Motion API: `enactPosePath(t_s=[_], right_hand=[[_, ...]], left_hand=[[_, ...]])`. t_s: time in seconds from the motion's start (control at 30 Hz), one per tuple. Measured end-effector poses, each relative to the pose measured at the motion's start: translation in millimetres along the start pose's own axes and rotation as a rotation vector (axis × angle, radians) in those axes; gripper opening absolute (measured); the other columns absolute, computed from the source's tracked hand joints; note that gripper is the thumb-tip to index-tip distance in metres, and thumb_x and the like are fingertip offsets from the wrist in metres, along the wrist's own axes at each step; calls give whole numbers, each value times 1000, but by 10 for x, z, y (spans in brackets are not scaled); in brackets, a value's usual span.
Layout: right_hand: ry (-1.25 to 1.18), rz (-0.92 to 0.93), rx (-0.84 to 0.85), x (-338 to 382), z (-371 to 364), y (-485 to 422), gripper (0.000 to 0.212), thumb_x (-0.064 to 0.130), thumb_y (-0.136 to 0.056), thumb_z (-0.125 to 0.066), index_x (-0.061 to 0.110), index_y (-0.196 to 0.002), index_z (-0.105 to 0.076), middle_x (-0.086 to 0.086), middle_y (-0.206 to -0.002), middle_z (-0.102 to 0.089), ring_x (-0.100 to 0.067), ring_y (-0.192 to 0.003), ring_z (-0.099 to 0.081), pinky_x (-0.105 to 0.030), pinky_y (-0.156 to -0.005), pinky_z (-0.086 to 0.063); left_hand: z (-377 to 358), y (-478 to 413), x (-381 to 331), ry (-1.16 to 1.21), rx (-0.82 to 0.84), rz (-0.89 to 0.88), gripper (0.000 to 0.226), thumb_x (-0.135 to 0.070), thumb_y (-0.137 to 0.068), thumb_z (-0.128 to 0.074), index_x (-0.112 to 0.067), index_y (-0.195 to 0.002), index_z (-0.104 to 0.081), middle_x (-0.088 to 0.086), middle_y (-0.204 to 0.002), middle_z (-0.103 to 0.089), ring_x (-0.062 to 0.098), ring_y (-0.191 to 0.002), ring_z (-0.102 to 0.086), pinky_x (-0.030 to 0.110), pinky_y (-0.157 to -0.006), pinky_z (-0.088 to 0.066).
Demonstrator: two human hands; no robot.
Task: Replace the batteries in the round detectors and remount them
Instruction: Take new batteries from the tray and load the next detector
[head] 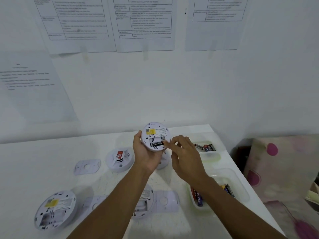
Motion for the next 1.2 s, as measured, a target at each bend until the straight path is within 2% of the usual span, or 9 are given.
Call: enactPosePath(t_s=[0.1,0.33,0.47,0.57,0.67,0.83,0.93,1.03,1.2], right_hand=[[-166,-41,89,-199,-23,-61,47,0,-86,-55,27,-123,-65,6,-104,-55,-8,-95,-45,-9,-76,-38],[-323,-143,144,-645,104,-236,29,1,-88,-59,22,-100,-75,8,-92,-67,-2,-82,-59,-6,-71,-39],[-13,-407,342,-1399,2,-273,18,15,-89,-59,28,-93,-72,8,-92,-71,-10,-77,-62,-29,-75,-54],[200,-452,550,-1683,-165,-215,14,21,-86,-63,31,-95,-70,8,-98,-67,-16,-86,-61,-26,-72,-48],[232,-525,573,-1775,-246,-202,11,27,-81,-70,34,-89,-67,5,-97,-66,-18,-80,-59,-24,-67,-42],[190,-515,638,-1764,-350,-202,24,13,-72,-73,30,-81,-59,0,-95,-64,-20,-76,-60,-21,-64,-40],[73,-531,622,-1722,-285,-271,25,10,-73,-73,27,-89,-64,2,-79,-71,-16,-59,-66,-20,-56,-48],[-141,-527,508,-1515,-99,-404,30,10,-79,-70,31,-100,-69,3,-74,-72,-15,-64,-67,-22,-55,-52],[-467,-355,288,-841,230,-601,25,4,-82,-67,24,-95,-72,-3,-80,-71,-14,-71,-69,-25,-64,-50]], left_hand=[[-22,-5,-16,-9,12,6,54,-43,-96,-37,-11,-136,-56,21,-136,-58,36,-118,-57,48,-107,-39],[-49,-47,64,37,43,46,53,-41,-96,-40,-12,-138,-55,21,-135,-59,38,-128,-52,54,-112,-34],[-5,-80,67,44,49,45,52,-40,-96,-42,-12,-137,-56,19,-135,-59,38,-129,-52,56,-113,-33],[3,-93,88,46,54,47,51,-41,-96,-41,-13,-135,-57,19,-135,-59,38,-128,-52,57,-113,-32],[10,-102,111,37,57,57,53,-42,-97,-41,-12,-138,-55,20,-133,-61,39,-128,-52,57,-112,-34],[29,-109,141,34,59,75,49,-42,-98,-41,-12,-132,-60,21,-132,-61,39,-129,-51,56,-113,-33],[34,-118,146,26,61,83,49,-42,-97,-42,-12,-132,-60,21,-134,-60,39,-129,-51,57,-113,-33],[34,-133,140,33,74,82,51,-42,-97,-43,-13,-136,-57,20,-135,-59,39,-129,-51,57,-112,-34],[-42,-118,157,30,105,85,48,-40,-97,-42,-12,-132,-60,19,-133,-61,38,-127,-53,56,-113,-33]])
Point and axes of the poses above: each hand's wrist, its own y-axis away from the middle knuckle, its own z-axis out of the back of the hand, x = y × z, the point moved 9 cm from there along -y, towards the middle knuckle
